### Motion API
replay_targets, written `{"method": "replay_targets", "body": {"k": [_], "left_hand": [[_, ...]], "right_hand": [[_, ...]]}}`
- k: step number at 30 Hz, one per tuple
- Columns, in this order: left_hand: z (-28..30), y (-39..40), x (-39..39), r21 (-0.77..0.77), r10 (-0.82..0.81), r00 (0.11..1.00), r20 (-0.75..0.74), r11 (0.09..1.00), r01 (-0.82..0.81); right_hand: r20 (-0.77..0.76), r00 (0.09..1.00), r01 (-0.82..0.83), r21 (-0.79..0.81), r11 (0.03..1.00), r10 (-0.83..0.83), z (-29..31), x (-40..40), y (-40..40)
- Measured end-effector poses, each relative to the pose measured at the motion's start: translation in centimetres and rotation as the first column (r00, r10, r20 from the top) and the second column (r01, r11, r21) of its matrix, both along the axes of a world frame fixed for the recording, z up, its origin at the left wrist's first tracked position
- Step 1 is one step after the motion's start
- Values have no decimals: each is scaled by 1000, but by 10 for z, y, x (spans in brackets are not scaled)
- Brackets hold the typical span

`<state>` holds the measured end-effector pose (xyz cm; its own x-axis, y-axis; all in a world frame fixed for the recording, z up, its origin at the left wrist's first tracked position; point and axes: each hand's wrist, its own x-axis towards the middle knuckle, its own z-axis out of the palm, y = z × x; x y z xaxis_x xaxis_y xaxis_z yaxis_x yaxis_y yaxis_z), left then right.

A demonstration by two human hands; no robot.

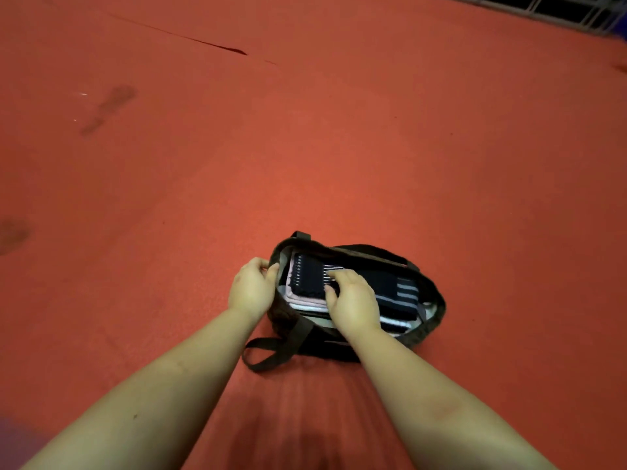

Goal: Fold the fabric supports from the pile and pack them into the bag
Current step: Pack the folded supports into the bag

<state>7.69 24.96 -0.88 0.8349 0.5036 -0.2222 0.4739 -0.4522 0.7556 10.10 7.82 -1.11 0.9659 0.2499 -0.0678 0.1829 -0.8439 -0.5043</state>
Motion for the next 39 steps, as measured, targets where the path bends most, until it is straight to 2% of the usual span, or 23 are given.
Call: {"method": "replay_targets", "body": {"k": [3, 5, 7, 9, 11, 13, 15, 24, 29, 32, 39], "left_hand": [[-1, -15, -6, 14, 3, 999, -48, 1000, -2], [-3, -27, -12, 39, 12, 998, -65, 999, -9], [-3, -38, -19, 49, 44, 996, -73, 998, -40], [-5, -45, -25, 58, 65, 994, -83, 996, -61], [-7, -48, -30, 65, 73, 992, -99, 996, -67], [-8, -48, -33, 55, 85, 990, -110, 995, -80], [-8, -48, -35, 36, 102, 988, -118, 995, -98], [-4, -33, -18, 55, 105, 981, -162, 994, -98], [-2, -35, -17, 76, 84, 993, -83, 994, -78], [7, -31, -16, 109, 80, 996, -38, 991, -75], [39, -13, -9, 150, 103, 995, 8, 983, -103]], "right_hand": [[195, 959, 205, 25, 978, -206, -5, -16, -39], [244, 887, 392, 49, 919, -391, -7, -21, -69], [215, 815, 545, 34, 838, -539, -9, -26, -95], [147, 768, 630, -2, 777, -623, -14, -31, -117], [-9, 741, 672, -18, 741, -672, -21, -34, -129], [-170, 719, 685, 9, 729, -674, -27, -32, -135], [-253, 718, 674, 20, 738, -649, -30, -27, -138], [-360, 651, 725, 38, 687, -668, -32, 2, -142], [-364, 622, 757, 54, 651, -693, -22, 8, -132], [-298, 636, 760, 86, 644, -711, -3, 7, -135], [-230, 740, 662, 84, 744, -632, 62, -2, -135]]}}
